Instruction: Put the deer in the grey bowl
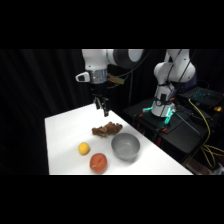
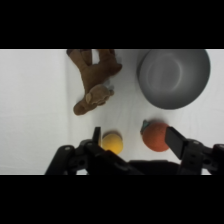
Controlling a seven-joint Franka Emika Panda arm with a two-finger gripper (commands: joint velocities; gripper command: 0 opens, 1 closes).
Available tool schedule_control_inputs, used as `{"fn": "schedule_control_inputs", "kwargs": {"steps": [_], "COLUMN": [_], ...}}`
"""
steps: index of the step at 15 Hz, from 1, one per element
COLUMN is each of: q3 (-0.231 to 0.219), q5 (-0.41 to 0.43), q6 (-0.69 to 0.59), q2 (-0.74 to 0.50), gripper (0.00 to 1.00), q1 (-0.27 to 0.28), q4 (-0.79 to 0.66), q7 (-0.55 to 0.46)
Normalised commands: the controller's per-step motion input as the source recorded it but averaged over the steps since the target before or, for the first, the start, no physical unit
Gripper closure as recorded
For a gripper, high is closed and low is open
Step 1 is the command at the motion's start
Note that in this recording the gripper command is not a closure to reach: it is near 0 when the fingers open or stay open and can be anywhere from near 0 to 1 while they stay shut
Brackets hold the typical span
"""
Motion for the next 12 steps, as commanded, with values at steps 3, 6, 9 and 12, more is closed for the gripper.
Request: {"fn": "schedule_control_inputs", "kwargs": {"steps": [3, 6, 9, 12], "q3": [0.014, -0.057, -0.145, -0.094], "q5": [0.011, 0.000, 0.080, 0.198], "q6": [-0.01, 0.07, 0.07, 0.14], "q2": [0.01, 0.06, 0.15, 0.21], "gripper": [0.00, 0.00, 0.00, 0.00], "q1": [-0.030, -0.110, -0.202, -0.131], "q4": [0.04, 0.14, 0.19, 0.08], "q7": [-0.08, -0.25, -0.23, 0.16]}}
